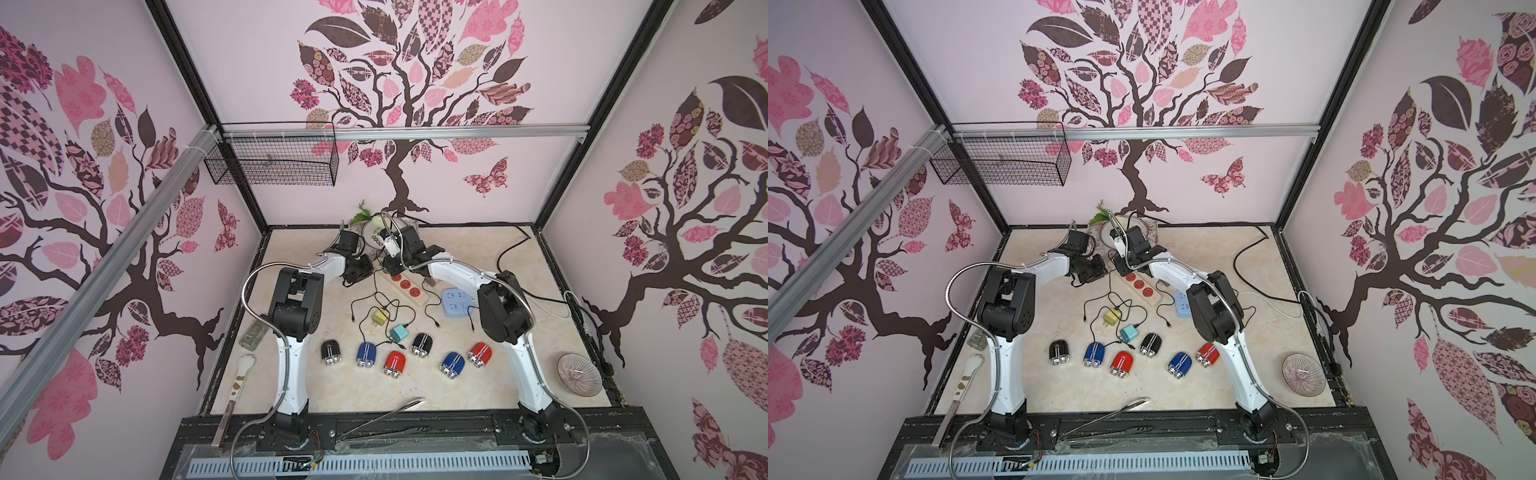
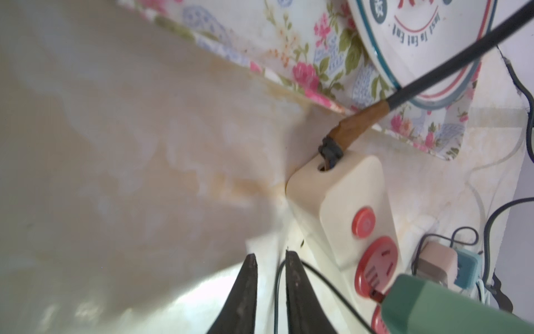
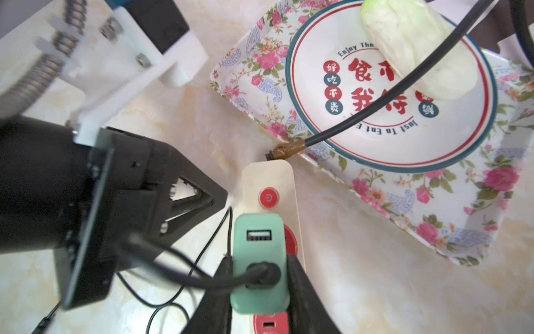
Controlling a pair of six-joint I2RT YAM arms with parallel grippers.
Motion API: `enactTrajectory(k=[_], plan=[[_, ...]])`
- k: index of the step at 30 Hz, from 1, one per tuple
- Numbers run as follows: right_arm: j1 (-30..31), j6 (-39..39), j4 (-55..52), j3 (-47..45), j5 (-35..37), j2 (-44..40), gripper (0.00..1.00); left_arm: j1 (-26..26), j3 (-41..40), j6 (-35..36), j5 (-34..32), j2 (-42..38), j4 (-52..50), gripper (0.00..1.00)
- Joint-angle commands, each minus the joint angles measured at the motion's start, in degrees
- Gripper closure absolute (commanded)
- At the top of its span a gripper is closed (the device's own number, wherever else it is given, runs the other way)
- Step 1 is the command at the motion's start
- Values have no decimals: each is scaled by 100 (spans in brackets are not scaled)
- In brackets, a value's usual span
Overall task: Unplug the electric shaver
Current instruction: Remove the plug from the socket, then place the plug at the center of the board.
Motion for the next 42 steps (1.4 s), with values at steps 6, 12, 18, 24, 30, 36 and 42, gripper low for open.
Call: enactTrajectory(k=[6,12,18,24,30,36,42], plan=[[207,294,244,-141,-366,-911,87,309,-872,23,-382,-1445,281,68],[418,528,318,-6,-725,-748,87,432,-1327,136,-766,-2225,159,63],[740,750,270,456,-1045,-374,87,584,-1799,184,-1035,-2822,122,62],[811,1257,421,521,-1501,-121,87,699,-2341,173,-1248,-3338,250,62],[777,1707,99,657,-1381,282,89,713,-2720,183,-1400,-3781,307,61],[684,2386,710,51,-2118,180,90,819,-3012,223,-1448,-4181,255,61],[640,2985,972,-77,-2689,378,89,829,-3237,243,-1368,-4455,224,60]])
